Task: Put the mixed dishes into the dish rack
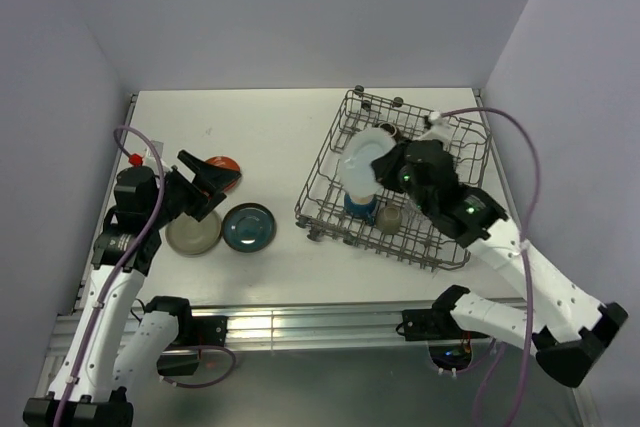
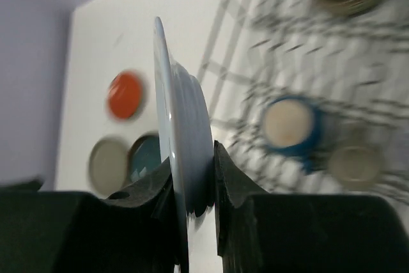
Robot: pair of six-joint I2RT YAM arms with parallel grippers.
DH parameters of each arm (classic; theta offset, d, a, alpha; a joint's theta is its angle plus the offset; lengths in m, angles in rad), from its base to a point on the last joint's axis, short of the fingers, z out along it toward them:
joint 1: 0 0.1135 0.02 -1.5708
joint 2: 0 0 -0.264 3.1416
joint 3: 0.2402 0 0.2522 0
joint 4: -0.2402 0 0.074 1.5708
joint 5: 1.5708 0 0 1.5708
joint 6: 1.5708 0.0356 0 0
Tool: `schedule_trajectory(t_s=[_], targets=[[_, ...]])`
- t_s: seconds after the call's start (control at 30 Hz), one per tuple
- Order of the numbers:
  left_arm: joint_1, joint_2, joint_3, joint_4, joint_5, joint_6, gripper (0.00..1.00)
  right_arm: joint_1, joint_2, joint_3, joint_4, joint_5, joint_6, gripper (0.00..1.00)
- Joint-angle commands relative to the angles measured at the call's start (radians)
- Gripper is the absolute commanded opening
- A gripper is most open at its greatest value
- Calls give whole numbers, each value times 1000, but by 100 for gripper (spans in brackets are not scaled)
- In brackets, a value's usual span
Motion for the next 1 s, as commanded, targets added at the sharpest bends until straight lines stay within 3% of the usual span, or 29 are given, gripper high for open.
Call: schedule_trajectory(t_s=[0.0, 0.13, 0.33, 0.73, 0.97], targets=[[-2, 19, 4, -54, -90, 79, 92, -123, -81, 100, -207, 281, -91, 0], [-3, 56, -73, 36, -23, 56, 89, -257, -113, 110, -315, 384, -129, 0], [-9, 85, -125, 88, -7, 63, 86, -366, -52, 98, -327, 420, -180, 0], [-11, 85, -194, 113, -21, 113, 84, -462, 132, 92, -292, 458, -250, 0], [-11, 107, -260, 209, 14, 94, 83, -490, 238, 127, -307, 496, -321, 0]])
